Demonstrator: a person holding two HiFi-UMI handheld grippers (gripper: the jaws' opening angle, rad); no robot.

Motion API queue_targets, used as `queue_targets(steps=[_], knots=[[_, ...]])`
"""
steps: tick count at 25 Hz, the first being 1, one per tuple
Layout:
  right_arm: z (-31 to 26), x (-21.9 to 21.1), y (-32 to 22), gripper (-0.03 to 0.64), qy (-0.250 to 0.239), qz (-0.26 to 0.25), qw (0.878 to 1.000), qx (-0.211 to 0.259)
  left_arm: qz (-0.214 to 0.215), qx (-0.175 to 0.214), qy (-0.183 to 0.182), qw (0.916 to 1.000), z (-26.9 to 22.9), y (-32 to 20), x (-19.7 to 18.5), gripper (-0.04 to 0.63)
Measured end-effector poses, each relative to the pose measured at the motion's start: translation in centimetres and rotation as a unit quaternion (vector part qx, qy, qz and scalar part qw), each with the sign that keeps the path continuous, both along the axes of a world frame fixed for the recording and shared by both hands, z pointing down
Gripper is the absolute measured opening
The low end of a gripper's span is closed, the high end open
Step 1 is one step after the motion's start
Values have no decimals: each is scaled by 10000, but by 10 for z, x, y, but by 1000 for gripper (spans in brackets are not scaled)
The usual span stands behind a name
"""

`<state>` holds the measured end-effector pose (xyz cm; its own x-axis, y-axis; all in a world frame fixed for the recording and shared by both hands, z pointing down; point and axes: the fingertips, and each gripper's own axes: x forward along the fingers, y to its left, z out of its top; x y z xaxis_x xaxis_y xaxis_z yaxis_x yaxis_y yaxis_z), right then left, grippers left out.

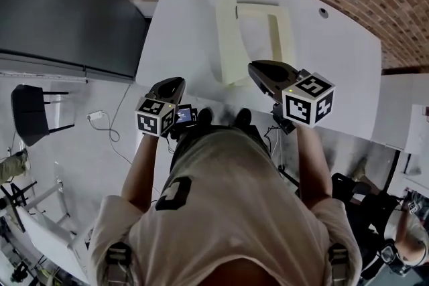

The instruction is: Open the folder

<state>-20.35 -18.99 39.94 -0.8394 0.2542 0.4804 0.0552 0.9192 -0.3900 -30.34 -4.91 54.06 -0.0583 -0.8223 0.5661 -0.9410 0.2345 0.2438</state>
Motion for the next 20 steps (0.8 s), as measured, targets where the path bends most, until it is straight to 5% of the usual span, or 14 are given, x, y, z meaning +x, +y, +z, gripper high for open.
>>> queue_targets(steps=[20], knots=[[43,-67,87,9,109,-749,9914,-1070,-629,-56,189,9978,10,67,-18,21]])
